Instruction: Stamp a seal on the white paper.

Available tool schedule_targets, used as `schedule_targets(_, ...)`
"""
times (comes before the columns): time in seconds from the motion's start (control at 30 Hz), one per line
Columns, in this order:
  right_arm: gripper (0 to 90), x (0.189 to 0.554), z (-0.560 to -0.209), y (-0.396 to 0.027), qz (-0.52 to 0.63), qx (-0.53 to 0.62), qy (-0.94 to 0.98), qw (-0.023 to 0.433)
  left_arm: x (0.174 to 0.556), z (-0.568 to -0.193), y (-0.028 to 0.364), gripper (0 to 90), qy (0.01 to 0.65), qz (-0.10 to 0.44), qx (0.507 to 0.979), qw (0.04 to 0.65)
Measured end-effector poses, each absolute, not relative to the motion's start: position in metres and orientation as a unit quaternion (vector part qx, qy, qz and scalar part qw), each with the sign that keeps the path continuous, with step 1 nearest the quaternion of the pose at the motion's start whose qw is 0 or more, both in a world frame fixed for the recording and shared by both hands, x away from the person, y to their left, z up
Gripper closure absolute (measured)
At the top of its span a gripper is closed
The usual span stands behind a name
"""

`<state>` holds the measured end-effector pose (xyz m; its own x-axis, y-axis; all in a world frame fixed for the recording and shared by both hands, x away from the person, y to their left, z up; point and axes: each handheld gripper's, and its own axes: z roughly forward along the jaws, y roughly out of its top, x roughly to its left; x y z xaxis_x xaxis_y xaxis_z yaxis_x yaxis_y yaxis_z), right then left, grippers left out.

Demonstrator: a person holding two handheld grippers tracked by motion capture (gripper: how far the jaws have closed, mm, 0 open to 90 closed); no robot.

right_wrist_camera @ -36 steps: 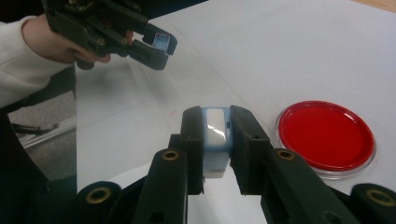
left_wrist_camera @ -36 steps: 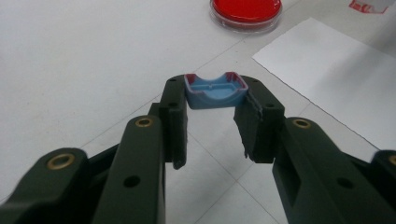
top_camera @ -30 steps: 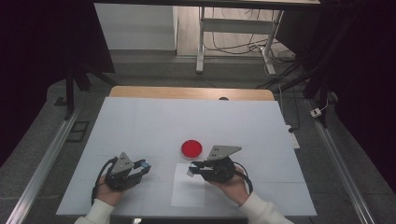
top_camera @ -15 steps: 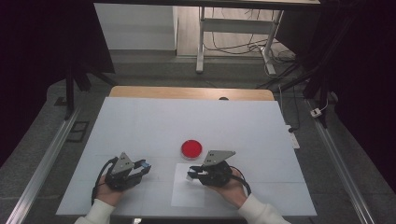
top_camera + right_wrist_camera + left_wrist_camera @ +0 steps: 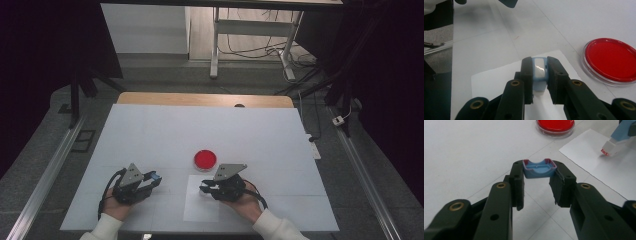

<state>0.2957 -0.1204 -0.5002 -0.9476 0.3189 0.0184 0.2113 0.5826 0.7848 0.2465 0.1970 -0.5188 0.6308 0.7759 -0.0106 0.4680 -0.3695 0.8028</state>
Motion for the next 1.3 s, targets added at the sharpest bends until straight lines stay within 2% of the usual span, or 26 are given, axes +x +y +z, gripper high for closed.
schedule_targets(1.3, 75.1, 0.2932, -0.5049, -0.1138, 0.404, 0.127, 0.902, 0.085, 0.2466, -0.5190, 0.1968, 64.5, 0.386, 0.188, 0.807, 0.406)
